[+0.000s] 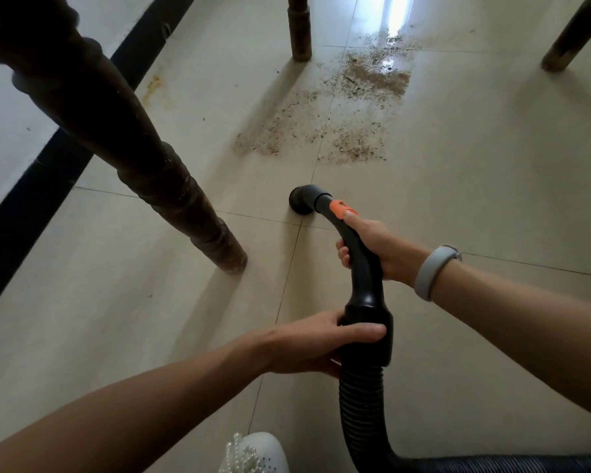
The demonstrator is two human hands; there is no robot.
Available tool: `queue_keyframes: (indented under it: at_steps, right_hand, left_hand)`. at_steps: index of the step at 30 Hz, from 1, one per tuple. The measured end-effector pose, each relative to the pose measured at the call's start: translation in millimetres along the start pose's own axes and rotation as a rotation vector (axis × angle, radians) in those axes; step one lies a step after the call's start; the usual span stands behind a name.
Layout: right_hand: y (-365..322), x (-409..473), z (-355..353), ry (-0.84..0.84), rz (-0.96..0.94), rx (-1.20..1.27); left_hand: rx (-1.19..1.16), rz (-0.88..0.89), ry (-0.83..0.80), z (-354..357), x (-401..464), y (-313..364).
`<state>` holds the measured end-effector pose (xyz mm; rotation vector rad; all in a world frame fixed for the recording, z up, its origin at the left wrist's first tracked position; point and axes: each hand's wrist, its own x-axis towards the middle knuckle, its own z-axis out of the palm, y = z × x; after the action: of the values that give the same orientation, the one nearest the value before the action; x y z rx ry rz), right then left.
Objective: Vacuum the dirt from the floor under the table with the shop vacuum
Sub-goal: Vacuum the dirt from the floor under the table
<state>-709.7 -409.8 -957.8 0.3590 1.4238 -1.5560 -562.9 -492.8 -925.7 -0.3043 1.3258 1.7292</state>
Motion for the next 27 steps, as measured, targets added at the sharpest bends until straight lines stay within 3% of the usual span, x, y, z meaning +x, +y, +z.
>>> queue_keyframes:
  at_steps: [6, 15, 22, 27]
  right_hand:
    - [-24, 6, -5, 0.109, -0.128, 0.042]
    - [19, -27, 10, -0.014, -0.011, -0.063]
    - [-11, -8, -3, 0.270, -0.189, -0.049]
    - [-6, 3, -5, 0.182, -0.172, -0.024]
  left_hand:
    - [-0.098, 0.018, 0.155, -1, 13, 16]
    - [-0.035, -0.085, -0.108, 8, -7, -10]
    - [-0.099, -0.018, 0.117, 3, 9, 3]
    - [-0.106, 0.011, 0.201, 6, 12, -3]
